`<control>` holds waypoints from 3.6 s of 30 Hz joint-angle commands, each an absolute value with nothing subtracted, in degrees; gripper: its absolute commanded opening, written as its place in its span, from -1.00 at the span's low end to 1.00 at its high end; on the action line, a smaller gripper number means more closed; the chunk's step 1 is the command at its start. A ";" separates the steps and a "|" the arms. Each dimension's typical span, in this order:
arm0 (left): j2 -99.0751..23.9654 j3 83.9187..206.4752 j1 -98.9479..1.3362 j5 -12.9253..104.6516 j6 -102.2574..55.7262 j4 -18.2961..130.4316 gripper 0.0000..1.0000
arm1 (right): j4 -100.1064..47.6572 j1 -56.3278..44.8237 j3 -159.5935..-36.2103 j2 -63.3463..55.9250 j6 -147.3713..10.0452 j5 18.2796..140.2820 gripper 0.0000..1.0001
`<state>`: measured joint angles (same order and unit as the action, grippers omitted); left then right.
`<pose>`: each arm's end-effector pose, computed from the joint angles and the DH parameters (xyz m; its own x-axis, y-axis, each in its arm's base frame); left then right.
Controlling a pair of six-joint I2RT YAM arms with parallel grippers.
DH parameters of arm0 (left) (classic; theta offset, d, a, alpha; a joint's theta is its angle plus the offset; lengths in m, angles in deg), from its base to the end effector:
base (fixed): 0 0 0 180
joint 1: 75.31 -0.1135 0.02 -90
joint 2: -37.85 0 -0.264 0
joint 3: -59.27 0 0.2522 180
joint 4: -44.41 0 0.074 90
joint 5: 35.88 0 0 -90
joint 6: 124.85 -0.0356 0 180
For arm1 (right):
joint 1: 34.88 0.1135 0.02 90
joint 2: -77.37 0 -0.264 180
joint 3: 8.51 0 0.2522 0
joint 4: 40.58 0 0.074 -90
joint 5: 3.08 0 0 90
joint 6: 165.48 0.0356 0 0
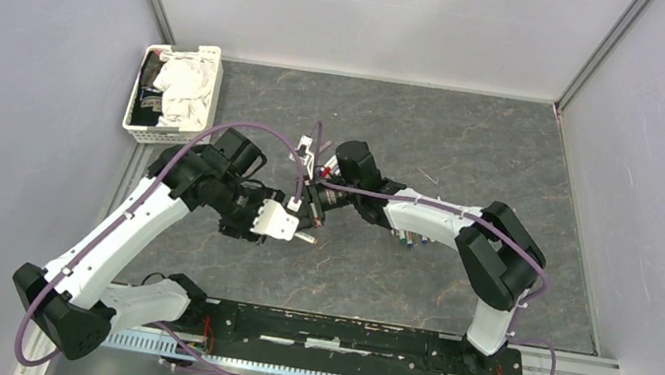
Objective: Open the pen caps
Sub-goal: Open the pen cap from the pen, then place the pen cap at the center of the board, then place the pen at the center of the board.
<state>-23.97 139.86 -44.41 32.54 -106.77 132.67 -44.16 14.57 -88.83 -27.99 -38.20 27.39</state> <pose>0.1406 -0.0994 0.3270 0.3097 0.8449 -0.4362 0.9465 -0.2301 0.2262 0.2394 0.3270 0.2276 -0.7385 -0.3907 -0.5495 -0.5775 -0.0543 0.8146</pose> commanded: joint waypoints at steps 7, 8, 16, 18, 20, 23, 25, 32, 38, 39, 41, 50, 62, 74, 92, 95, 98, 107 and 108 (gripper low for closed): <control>-26.52 141.66 -44.19 23.75 -100.90 133.51 0.11 | -51.21 14.26 -88.11 -24.74 -38.52 24.10 -1.00; -26.83 141.71 -44.19 24.28 -100.43 132.88 0.08 | -51.36 14.19 -88.18 -24.91 -38.25 24.14 -1.00; -27.19 140.00 -44.19 30.61 -101.77 130.43 -0.54 | -52.02 14.23 -88.21 -25.74 -36.88 24.42 -1.00; -26.62 139.68 -44.19 30.35 -102.34 130.24 -0.76 | -53.56 14.18 -88.47 -26.51 -35.10 24.52 -1.00; -26.22 139.65 -44.19 29.99 -102.31 130.04 -0.94 | -55.88 14.55 -88.42 -27.22 -32.87 24.60 -0.92; -25.92 139.74 -44.19 30.87 -102.17 129.87 -0.95 | -59.38 15.10 -87.03 -27.60 -30.22 24.44 -0.60; -25.71 139.39 -44.19 31.86 -102.18 129.88 -0.95 | -62.31 15.35 -85.65 -27.64 -28.24 24.19 -0.50; -25.58 139.00 -44.19 32.85 -101.44 129.28 -0.95 | -64.17 15.68 -84.32 -27.48 -27.01 24.33 -0.39; -26.01 139.05 -44.19 34.07 -100.21 128.08 -0.95 | -63.95 15.94 -84.48 -27.53 -26.97 24.65 -0.26; -26.12 138.96 -44.19 34.29 -100.19 127.96 -0.95 | -63.84 15.98 -84.49 -27.50 -27.10 24.85 -0.26; -26.10 138.59 -44.19 34.71 -100.00 127.54 -0.95 | -63.58 16.10 -84.62 -27.73 -27.06 25.15 -0.25; -26.08 138.59 -44.19 36.25 -98.14 125.76 -0.95 | -53.59 16.26 -88.53 -30.38 -31.47 28.90 -0.41; -24.96 137.74 -44.19 38.35 -102.83 128.40 -0.95 | -55.71 14.89 -85.53 -27.93 -30.96 29.69 -1.00; -28.46 142.15 -67.20 42.29 -127.97 134.78 -0.95 | -40.14 11.04 -58.73 -7.52 -45.70 35.36 -1.00; -39.33 129.41 -64.43 30.28 -91.58 100.77 -0.60 | -25.78 -2.75 -61.44 7.00 -51.81 73.70 -1.00; -44.18 130.33 -63.83 31.25 -89.31 97.11 -0.53 | -24.59 -6.01 -60.11 8.78 -53.23 81.09 -1.00; -47.46 129.66 -62.34 32.17 -88.49 94.97 -0.46 | -26.20 -8.79 -58.26 8.63 -53.99 84.28 -1.00; -51.69 126.69 -60.70 37.90 -86.02 89.30 -0.25 | -31.78 -12.11 -57.84 0.05 -55.11 88.50 -1.00; -51.53 127.03 -60.72 38.19 -85.73 89.41 -0.24 | -32.36 -12.28 -58.07 -1.10 -55.14 88.21 -1.00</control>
<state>-51.77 126.46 -60.65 36.04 -89.83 93.15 -28.25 -11.52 -57.88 2.28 -54.16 85.07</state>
